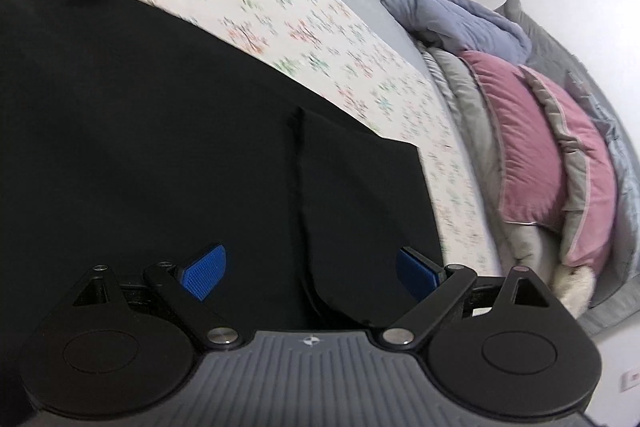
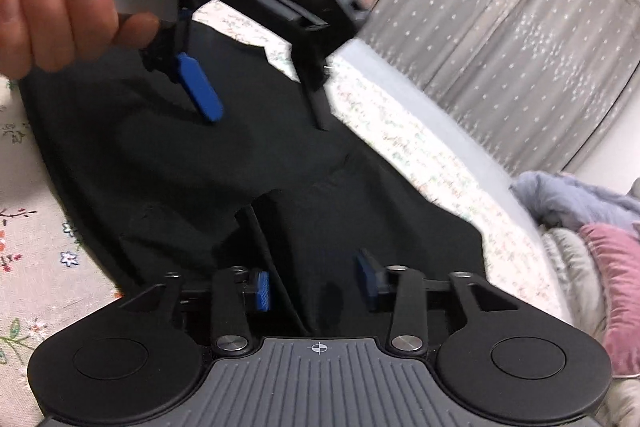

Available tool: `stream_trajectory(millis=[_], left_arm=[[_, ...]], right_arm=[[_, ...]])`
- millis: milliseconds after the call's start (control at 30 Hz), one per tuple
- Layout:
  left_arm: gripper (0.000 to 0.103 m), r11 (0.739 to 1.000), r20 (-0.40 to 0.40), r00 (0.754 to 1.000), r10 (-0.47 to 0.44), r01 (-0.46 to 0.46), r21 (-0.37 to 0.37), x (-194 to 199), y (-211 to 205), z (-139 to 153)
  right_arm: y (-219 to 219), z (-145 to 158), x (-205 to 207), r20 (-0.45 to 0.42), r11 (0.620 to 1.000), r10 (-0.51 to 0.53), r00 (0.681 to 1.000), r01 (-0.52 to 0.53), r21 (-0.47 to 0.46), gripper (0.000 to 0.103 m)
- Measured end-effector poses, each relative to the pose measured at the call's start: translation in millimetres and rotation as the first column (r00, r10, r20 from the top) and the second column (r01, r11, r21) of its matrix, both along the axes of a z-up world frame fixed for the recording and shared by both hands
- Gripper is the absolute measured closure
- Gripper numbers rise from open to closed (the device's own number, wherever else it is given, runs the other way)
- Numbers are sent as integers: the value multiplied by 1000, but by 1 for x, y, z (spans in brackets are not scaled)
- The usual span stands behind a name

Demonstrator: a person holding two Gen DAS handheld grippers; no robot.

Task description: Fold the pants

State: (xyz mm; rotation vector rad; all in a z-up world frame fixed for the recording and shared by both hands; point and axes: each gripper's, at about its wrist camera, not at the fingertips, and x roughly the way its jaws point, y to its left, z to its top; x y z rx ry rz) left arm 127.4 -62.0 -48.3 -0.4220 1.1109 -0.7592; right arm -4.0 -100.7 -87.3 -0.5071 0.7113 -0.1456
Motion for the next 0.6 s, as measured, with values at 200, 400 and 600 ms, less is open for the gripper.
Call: stream_trajectory(millis=[200,400,600], left_arm=[[0,996,-83,996,-27,20,-89,0,-9,-3],[0,998,-84,996,-10,5,-66,11,-18,-8],[5,1000,29,999,-14,13,22,26,-25,1]], right_arm=[[19,12,-7,102,998,0,995,6,-57,103],[37,13,-10,144,996,32,989,-20,-83,103],[55,6,-18,148,990,81,986,-63,-127,103]])
